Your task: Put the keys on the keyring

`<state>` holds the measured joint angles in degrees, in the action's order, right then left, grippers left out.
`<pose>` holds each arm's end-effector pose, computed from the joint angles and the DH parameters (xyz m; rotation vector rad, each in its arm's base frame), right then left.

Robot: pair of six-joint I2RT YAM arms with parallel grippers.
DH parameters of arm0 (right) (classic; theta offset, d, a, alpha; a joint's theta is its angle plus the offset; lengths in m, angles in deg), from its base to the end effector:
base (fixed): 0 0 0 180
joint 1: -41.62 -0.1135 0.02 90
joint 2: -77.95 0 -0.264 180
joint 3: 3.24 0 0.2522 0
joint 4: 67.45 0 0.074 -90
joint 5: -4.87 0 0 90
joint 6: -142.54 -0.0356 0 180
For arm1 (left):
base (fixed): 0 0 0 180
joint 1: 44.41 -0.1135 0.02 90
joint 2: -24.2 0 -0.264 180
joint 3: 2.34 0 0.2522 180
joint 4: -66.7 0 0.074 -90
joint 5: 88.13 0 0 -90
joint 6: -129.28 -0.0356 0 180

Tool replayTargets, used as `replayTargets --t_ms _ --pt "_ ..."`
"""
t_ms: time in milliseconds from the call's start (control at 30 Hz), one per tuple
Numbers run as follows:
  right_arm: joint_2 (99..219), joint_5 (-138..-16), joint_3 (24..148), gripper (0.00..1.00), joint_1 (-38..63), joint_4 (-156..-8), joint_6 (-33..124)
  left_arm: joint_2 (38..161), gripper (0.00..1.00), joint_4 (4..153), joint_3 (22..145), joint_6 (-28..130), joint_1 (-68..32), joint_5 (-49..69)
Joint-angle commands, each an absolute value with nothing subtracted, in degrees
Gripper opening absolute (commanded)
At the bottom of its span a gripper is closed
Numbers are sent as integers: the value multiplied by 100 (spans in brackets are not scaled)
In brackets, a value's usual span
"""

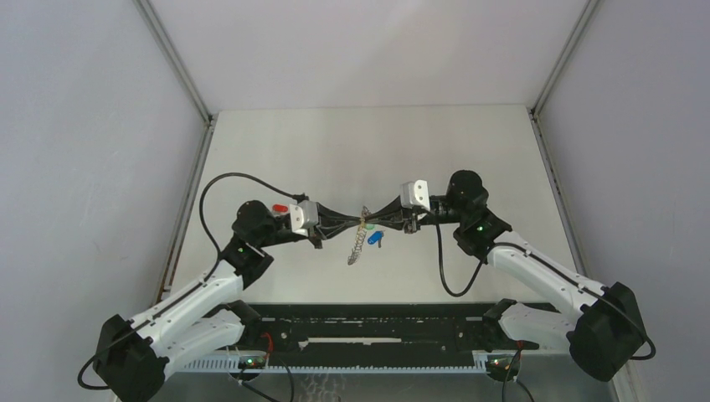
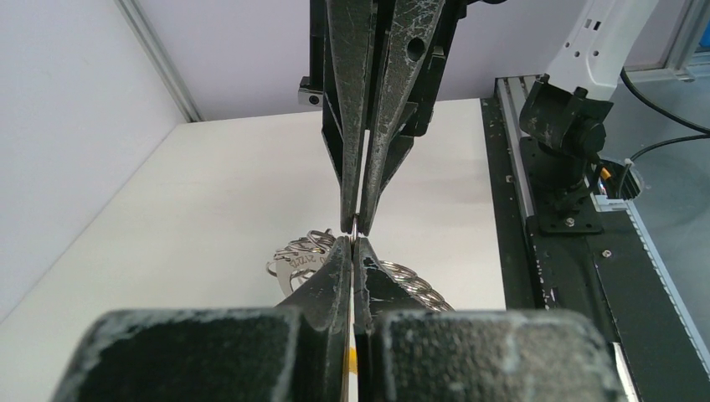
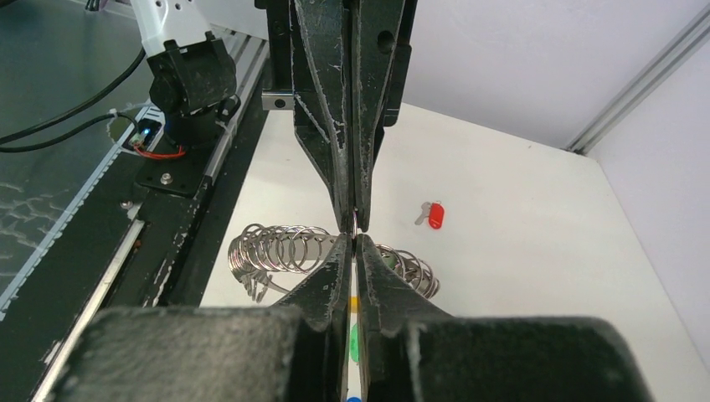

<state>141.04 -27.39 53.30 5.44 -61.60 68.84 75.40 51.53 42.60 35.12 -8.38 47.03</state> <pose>0.1792 0.1684 0.3190 -1.3742 0.9689 1.0537 0.1495 -0.1399 0.3071 1.1105 1.0716 -1.0004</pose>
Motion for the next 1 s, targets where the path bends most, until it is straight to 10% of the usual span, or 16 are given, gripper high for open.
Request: replayTargets --t_ms 0,600,967 --pt "14140 -2835 5604 0 458 -6465 7088 7365 1 4757 4391 3500 -854 4734" --pt "14125 -2708 5496 0 409 -5261 6337 7371 25 4846 4321 3476 -853 4631" --pt "14044 -2719 5416 0 455 -5015 6185 7356 17 4894 4300 3412 -845 4518"
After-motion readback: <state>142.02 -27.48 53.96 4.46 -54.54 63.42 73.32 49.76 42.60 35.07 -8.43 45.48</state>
